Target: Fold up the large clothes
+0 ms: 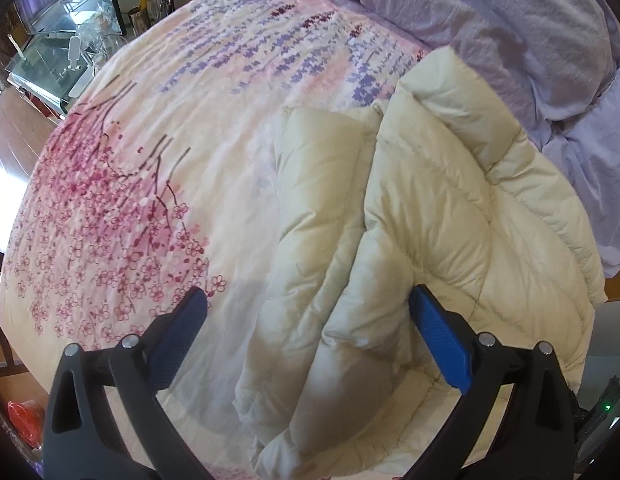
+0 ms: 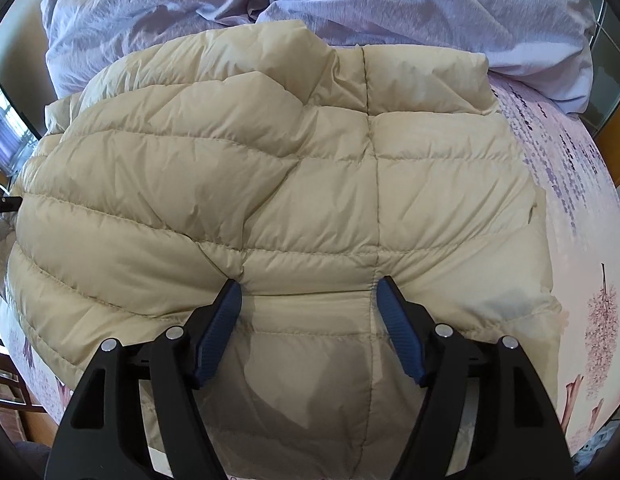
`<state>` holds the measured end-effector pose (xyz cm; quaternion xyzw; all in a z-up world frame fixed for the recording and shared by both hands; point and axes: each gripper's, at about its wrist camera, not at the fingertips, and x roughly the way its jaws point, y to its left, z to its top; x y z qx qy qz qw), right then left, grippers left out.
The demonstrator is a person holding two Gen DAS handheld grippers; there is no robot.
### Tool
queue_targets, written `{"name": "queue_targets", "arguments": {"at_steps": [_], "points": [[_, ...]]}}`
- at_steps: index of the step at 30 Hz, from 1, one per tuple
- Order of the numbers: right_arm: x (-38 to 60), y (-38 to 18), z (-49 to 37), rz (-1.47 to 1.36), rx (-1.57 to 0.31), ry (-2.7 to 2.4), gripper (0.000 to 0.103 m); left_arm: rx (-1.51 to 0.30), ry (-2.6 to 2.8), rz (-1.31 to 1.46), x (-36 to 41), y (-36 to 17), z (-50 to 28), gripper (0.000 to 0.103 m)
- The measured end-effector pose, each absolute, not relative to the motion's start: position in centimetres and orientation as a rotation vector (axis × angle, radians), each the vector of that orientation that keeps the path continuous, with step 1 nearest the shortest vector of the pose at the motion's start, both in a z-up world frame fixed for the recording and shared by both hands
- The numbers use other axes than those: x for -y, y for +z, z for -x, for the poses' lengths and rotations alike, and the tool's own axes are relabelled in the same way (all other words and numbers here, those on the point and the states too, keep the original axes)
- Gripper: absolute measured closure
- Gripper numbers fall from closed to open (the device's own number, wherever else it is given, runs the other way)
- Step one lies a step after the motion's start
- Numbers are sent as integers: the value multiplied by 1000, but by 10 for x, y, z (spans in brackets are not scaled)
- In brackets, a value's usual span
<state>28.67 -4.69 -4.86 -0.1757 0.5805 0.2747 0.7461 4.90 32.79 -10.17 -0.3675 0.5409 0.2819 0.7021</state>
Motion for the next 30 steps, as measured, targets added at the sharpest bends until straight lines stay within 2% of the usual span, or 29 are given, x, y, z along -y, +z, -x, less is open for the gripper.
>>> {"name": "queue_targets", "arguments": {"at_steps": [2,3,4,11,13,16,19,30], "points": [[47,-50,-288,377,-1279,603,31,-1197,623,828,-326,-106,-49,3],[48,-50,-288,375,-1280,603,30,-1192,618,835,-325,-108,-50,8],[48,-51,-289,374,-1281,604,30,-1183,602,851,-324,-109,-49,16],[47,-53,-291,368,-1293,604,29,-1129,553,901,-308,-107,-52,55],[47,-53,-291,364,-1295,604,28,-1109,534,916,-306,-103,-52,72],[46,-53,-291,364,-1296,605,27,-1078,513,934,-301,-95,-51,85],[44,-52,-291,362,-1298,605,27,-1033,491,960,-301,-78,-50,89],[41,-52,-290,368,-1306,605,27,-838,287,971,-262,22,-79,90]]}}
